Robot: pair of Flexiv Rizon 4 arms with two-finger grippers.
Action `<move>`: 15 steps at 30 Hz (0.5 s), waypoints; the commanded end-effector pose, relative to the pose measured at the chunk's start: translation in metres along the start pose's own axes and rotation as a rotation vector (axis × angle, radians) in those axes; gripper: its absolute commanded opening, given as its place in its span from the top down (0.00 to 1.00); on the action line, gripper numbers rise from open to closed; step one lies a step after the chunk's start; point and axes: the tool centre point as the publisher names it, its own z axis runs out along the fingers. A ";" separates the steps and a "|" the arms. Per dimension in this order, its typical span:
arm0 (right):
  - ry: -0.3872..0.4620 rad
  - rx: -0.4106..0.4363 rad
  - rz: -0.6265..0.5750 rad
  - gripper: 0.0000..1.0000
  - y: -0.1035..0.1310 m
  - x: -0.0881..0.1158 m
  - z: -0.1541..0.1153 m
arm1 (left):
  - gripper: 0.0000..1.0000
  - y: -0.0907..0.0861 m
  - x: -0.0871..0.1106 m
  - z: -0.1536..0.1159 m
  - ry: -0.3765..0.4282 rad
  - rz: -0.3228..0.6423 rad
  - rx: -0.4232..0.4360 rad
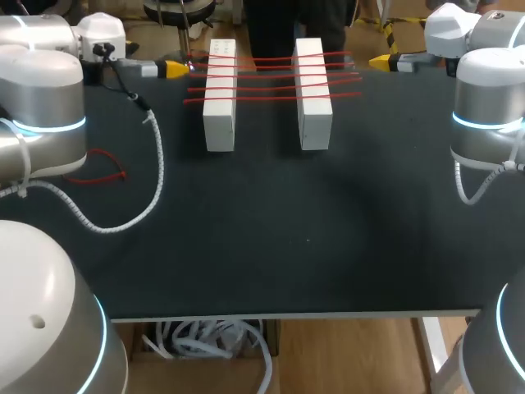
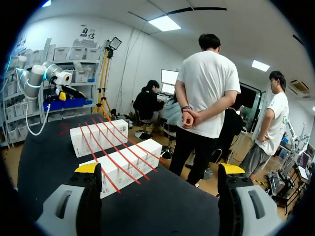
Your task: Grab the tape and strap the tape.
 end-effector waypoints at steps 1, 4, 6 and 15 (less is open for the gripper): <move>0.002 -0.002 0.000 0.00 0.000 0.000 -0.001 | 0.00 0.007 0.001 -0.001 0.134 0.071 -0.042; 0.002 -0.002 0.000 0.00 0.000 0.000 -0.001 | 0.00 0.014 0.009 0.007 0.244 0.123 -0.083; 0.002 -0.002 0.000 0.00 0.000 0.000 -0.001 | 0.00 0.016 0.014 0.012 0.289 0.171 -0.089; 0.002 -0.002 0.000 0.00 0.000 0.000 -0.001 | 0.65 0.031 0.012 0.032 0.432 0.308 -0.106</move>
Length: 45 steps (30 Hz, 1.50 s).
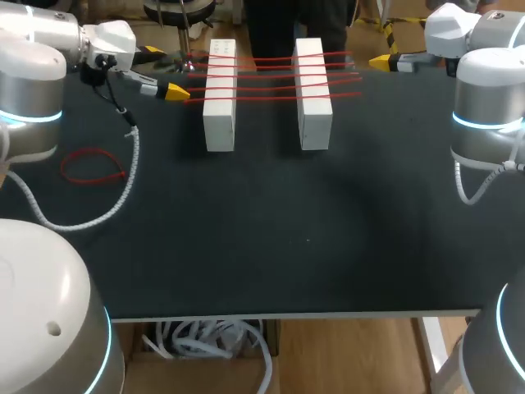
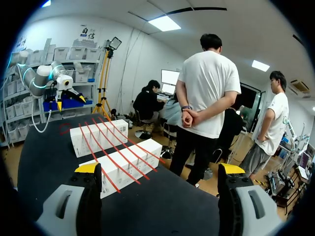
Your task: Grab the tape and strap the tape.
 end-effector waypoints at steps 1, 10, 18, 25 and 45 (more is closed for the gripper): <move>0.002 -0.002 0.000 0.00 0.000 0.000 -0.001 | 0.67 0.009 -0.014 0.012 0.155 0.027 0.006; 0.002 -0.002 0.000 0.00 0.000 0.000 -0.001 | 0.67 0.024 -0.014 0.022 0.199 0.101 0.020; 0.002 -0.002 0.000 0.00 0.000 0.000 -0.001 | 0.76 0.032 -0.010 0.028 0.211 0.127 0.048; 0.002 -0.002 0.000 0.00 0.000 0.000 -0.001 | 0.74 0.037 -0.003 0.035 0.212 0.129 0.074; 0.002 -0.002 0.000 0.00 0.000 0.000 -0.001 | 0.81 0.052 -0.002 0.045 0.216 0.134 0.119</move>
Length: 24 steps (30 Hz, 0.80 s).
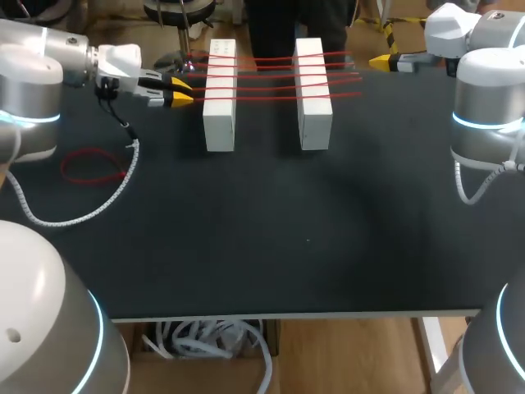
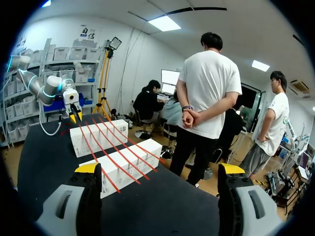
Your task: Grab the tape and strap the tape.
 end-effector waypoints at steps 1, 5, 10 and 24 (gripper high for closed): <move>0.002 -0.002 0.000 0.00 0.000 0.000 -0.001 | 0.82 0.005 -0.002 0.002 0.004 0.004 0.010; 0.002 -0.002 0.000 0.00 0.000 0.000 -0.001 | 0.84 0.008 -0.001 0.002 0.003 0.006 0.012; 0.002 -0.002 0.000 0.00 0.000 0.000 -0.001 | 0.85 0.012 0.000 0.001 0.001 0.007 0.015; 0.002 -0.002 0.000 0.00 0.000 0.000 -0.001 | 0.78 0.017 0.001 -0.002 -0.002 0.014 0.021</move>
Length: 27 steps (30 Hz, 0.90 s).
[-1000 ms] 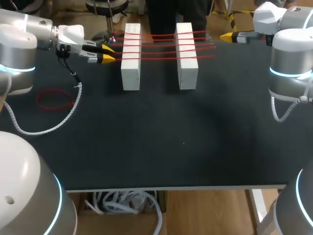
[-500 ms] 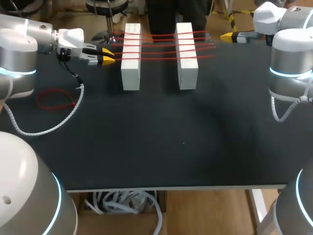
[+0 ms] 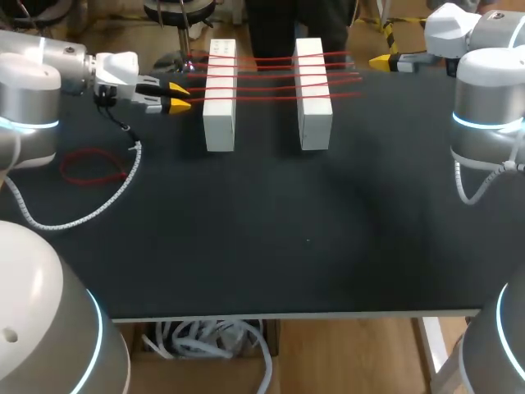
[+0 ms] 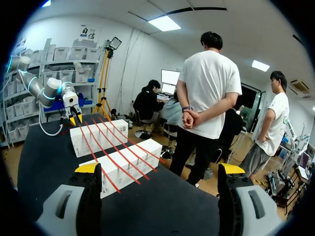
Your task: Grab the tape and strap the tape.
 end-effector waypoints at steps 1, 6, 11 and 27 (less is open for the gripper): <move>0.002 -0.002 0.000 0.00 0.000 0.000 -0.001 | 0.78 0.003 0.000 0.000 0.002 0.002 0.006; 0.002 -0.002 0.000 0.00 0.000 0.000 -0.001 | 0.80 0.003 -0.001 0.000 0.006 0.004 0.008; 0.002 -0.002 0.000 0.00 0.000 0.000 -0.001 | 0.78 0.005 -0.002 0.000 0.008 0.003 0.012; 0.002 -0.002 0.000 0.00 0.000 0.000 -0.001 | 0.87 0.007 -0.004 0.003 0.017 0.006 0.020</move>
